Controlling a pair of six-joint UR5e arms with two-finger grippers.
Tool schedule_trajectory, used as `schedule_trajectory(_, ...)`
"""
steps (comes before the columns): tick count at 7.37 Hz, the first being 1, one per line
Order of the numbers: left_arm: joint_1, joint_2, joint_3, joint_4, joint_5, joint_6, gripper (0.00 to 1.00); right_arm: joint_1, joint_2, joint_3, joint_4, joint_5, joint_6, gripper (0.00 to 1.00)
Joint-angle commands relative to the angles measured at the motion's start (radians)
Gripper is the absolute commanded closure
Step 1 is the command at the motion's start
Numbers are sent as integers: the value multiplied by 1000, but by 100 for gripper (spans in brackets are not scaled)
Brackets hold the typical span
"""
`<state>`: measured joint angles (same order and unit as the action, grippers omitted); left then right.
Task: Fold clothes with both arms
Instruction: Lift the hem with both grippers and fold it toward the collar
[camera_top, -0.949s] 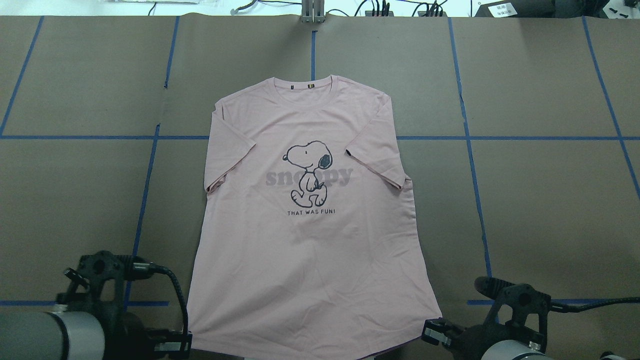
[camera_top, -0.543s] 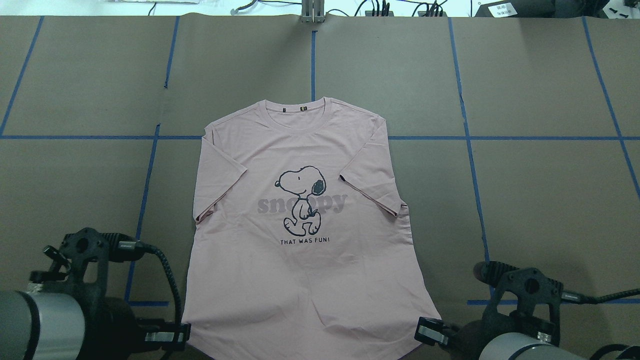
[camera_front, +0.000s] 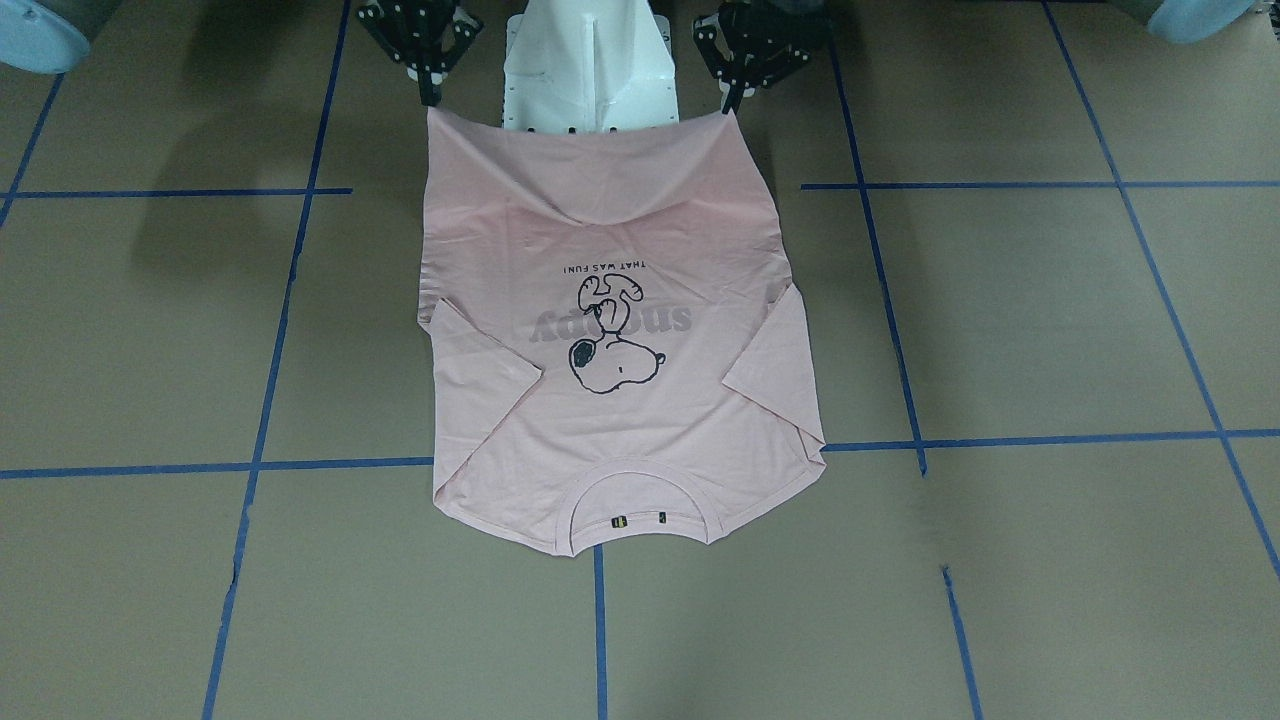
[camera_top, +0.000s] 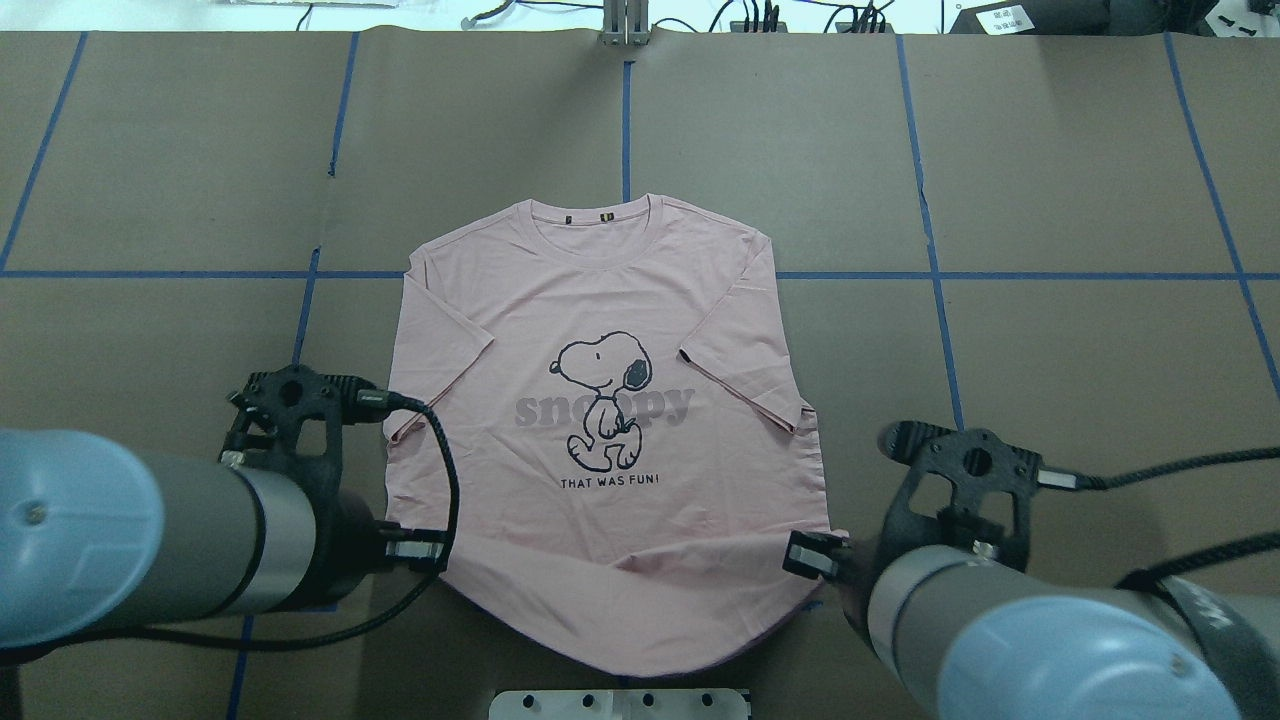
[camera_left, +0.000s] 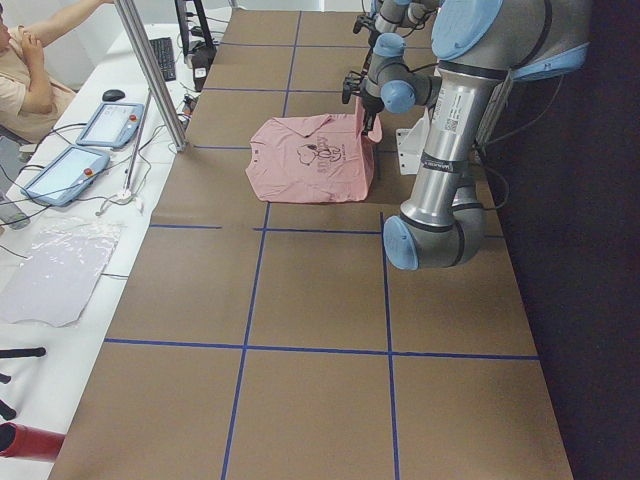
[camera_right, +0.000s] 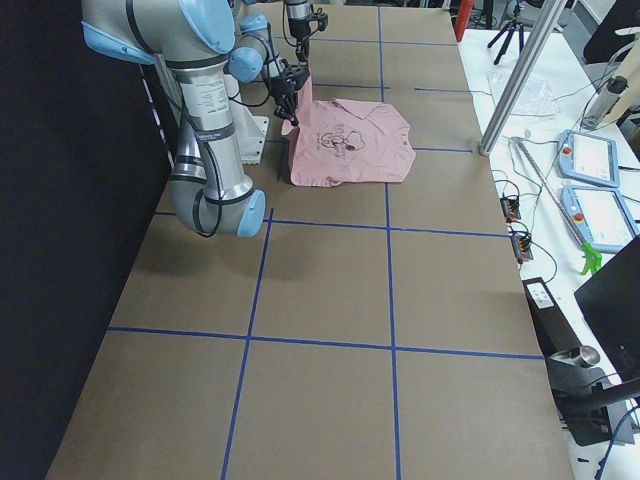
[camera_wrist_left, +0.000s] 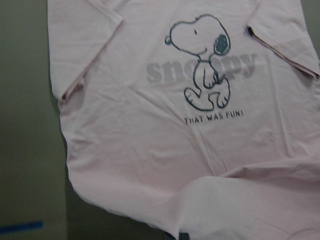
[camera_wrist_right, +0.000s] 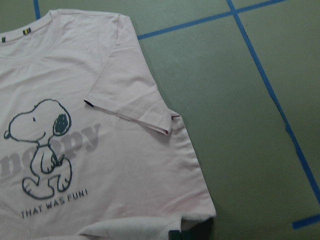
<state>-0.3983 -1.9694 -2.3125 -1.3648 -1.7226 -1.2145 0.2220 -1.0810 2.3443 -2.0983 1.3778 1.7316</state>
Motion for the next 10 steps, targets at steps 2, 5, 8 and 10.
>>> schedule_trajectory(2, -215, -14, 117, -48, -9, 223, 100, 179, 13, -241, 223, 33, -92, 100)
schedule_trajectory(5, -281, -65, 296, -174, -8, 242, 100, 285, 20, -360, 355, 35, -173, 100)
schedule_trajectory(8, -356, -101, 604, -438, -6, 292, 100, 362, 117, -645, 472, 52, -205, 100)
schedule_trajectory(10, -398, -158, 892, -624, -2, 372, 78, 399, 145, -933, 779, 52, -239, 82)
